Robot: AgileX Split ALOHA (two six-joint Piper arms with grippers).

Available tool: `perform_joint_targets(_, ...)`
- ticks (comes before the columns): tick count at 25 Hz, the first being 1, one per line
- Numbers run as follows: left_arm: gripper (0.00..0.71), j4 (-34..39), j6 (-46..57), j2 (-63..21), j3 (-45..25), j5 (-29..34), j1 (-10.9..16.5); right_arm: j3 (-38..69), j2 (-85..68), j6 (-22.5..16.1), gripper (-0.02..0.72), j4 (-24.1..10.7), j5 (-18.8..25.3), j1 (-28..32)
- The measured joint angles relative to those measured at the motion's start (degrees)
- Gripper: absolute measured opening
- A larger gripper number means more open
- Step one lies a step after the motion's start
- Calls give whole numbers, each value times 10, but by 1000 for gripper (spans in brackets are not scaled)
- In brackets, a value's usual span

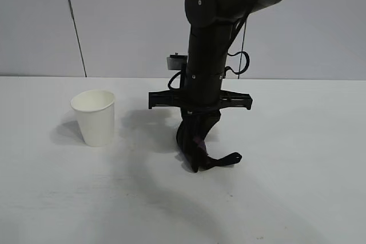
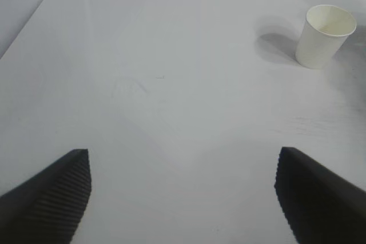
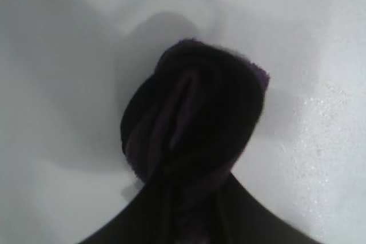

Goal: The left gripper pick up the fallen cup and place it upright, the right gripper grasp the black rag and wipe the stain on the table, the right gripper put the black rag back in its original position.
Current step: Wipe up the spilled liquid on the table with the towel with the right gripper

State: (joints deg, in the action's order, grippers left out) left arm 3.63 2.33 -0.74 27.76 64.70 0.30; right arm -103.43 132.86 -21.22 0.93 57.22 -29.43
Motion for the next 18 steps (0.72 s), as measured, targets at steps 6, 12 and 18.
perform_joint_targets(6, 630, 0, 0, 0, 0, 0, 0, 0, -1, 10, 79, -2, 4, 0)
perform_joint_targets(12, 630, 0, 0, 0, 0, 0, 0, 0, -2, 19, 79, -49, 54, 4)
perform_joint_targets(18, 630, 0, 0, 0, 0, 0, 0, 0, -2, 13, 79, -9, 37, 9)
